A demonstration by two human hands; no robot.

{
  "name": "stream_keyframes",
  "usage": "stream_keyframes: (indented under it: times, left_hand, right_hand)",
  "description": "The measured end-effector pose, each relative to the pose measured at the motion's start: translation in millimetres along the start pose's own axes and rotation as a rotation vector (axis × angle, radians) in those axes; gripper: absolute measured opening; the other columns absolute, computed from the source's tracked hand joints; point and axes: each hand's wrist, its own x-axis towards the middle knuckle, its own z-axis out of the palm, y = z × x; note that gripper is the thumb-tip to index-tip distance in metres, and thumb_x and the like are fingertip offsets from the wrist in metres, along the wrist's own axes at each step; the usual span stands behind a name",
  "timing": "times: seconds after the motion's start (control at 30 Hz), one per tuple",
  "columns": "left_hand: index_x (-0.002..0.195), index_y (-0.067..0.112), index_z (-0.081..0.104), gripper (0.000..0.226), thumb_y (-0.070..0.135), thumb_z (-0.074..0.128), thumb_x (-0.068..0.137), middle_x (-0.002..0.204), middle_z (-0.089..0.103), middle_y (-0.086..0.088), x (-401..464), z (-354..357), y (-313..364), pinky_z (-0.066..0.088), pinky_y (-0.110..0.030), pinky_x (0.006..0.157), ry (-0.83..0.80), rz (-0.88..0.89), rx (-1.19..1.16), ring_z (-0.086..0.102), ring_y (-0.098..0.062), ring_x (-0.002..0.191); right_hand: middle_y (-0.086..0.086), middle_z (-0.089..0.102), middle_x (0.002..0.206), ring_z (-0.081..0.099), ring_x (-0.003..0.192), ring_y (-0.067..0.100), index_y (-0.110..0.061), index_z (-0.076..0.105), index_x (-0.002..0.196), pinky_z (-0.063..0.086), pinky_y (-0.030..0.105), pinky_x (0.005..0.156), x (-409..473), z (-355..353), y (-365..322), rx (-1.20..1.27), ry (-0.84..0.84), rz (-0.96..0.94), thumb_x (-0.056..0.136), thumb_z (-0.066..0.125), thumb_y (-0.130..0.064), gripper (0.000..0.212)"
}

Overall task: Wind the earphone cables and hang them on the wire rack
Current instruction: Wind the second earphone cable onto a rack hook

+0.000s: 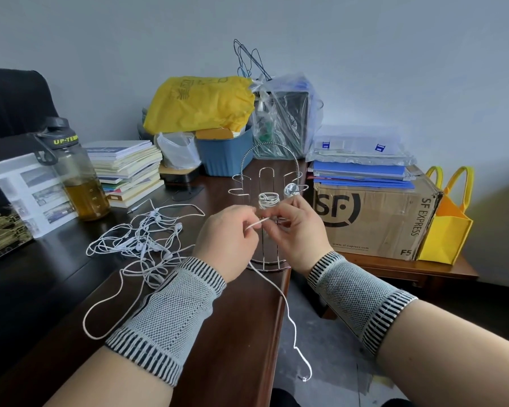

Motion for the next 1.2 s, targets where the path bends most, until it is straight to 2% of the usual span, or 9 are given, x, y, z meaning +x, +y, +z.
stream_keyframes:
  times: [0.07,0.17,0.37,0.47,0.7,0.8,1.0,1.1,1.2]
  left_hand:
    - [0.076,0.023,0.066,0.022,0.006,0.058,0.087,0.08,0.075,0.006,-0.2,-5.3,-2.0,0.057,-0.035,0.078,-0.039,-0.133,-0.171,0.07,-0.011,0.074]
    - [0.078,0.014,0.064,0.023,-0.002,0.055,0.091,0.074,0.072,-0.001,-0.6,-17.5,1.2,0.057,-0.031,0.064,-0.08,-0.3,-0.655,0.055,-0.007,0.047]
    - [0.087,0.01,0.069,0.01,0.009,0.061,0.092,0.066,0.065,0.004,13.1,-25.9,12.2,0.034,-0.015,0.045,-0.102,-0.342,-1.051,0.036,-0.003,0.045]
    - [0.082,0.014,0.07,0.012,0.017,0.065,0.092,0.06,0.059,0.007,25.0,-16.1,16.4,0.024,-0.014,0.037,-0.004,-0.415,-0.94,0.032,-0.003,0.041]
    - [0.068,0.018,0.067,0.033,0.026,0.052,0.096,0.064,0.071,0.003,33.7,3.9,20.1,0.04,-0.022,0.049,0.133,-0.423,-0.35,0.051,-0.004,0.046]
    - [0.067,0.014,0.065,0.035,0.021,0.047,0.096,0.068,0.073,0.0,32.2,8.4,16.8,0.057,-0.029,0.066,0.09,-0.438,-0.347,0.067,-0.012,0.06]
    - [0.063,0.004,0.06,0.032,0.02,0.043,0.086,0.084,0.075,-0.009,20.0,15.0,12.0,0.058,-0.041,0.082,-0.012,-0.403,-0.479,0.072,-0.02,0.081]
    - [0.057,-0.001,0.051,0.038,0.024,0.05,0.085,0.066,0.061,-0.023,11.7,15.2,10.6,0.044,-0.035,0.062,-0.025,-0.289,-0.327,0.054,-0.028,0.06]
    - [0.065,-0.007,0.055,0.035,0.015,0.052,0.092,0.052,0.043,-0.008,3.8,14.7,14.2,0.029,-0.033,0.055,-0.087,-0.184,-0.234,0.037,-0.021,0.053]
  right_hand:
    - [-0.014,0.05,0.082,0.055,0.074,0.001,-0.022,0.069,0.085,0.046,0.014,0.071,0.3,-3.2,-1.8,0.033,0.012,0.028,0.085,0.07,-0.018,0.004]
    - [-0.011,0.06,0.076,0.056,0.064,-0.005,-0.025,0.059,0.076,0.042,0.006,0.064,1.7,-6.1,-2.2,0.181,0.048,0.17,0.088,0.066,-0.016,0.017]
    - [0.007,0.071,0.073,0.064,0.068,0.018,-0.019,0.067,0.07,0.055,0.033,0.073,6.9,-6.0,-1.1,0.44,0.105,0.433,0.087,0.068,-0.022,0.017]
    - [0.006,0.073,0.074,0.067,0.073,0.022,-0.019,0.07,0.065,0.056,0.04,0.078,10.6,-7.2,1.1,0.534,0.106,0.528,0.088,0.066,-0.027,0.024]
    - [0.002,0.07,0.06,0.066,0.066,0.02,-0.015,0.066,0.055,0.056,0.043,0.079,23.2,-8.8,-5.8,0.53,0.168,0.663,0.088,0.063,-0.026,0.035]
    - [0.006,0.069,0.058,0.061,0.059,0.019,-0.015,0.063,0.047,0.056,0.043,0.074,27.9,-11.2,-10.3,0.444,0.184,0.687,0.083,0.061,-0.025,0.037]
    - [0.012,0.07,0.065,0.068,0.069,0.034,-0.013,0.063,0.052,0.057,0.053,0.073,31.4,-11.1,-8.9,0.348,0.153,0.701,0.075,0.063,-0.034,0.032]
    - [0.005,0.071,0.062,0.069,0.069,0.029,-0.012,0.064,0.061,0.057,0.052,0.076,27.7,-11.2,-4.7,0.407,0.138,0.686,0.079,0.067,-0.027,0.023]
    - [0.007,0.072,0.07,0.07,0.075,0.031,-0.013,0.063,0.067,0.057,0.05,0.077,22.7,-12.7,-1.2,0.393,0.127,0.595,0.077,0.069,-0.019,0.014]
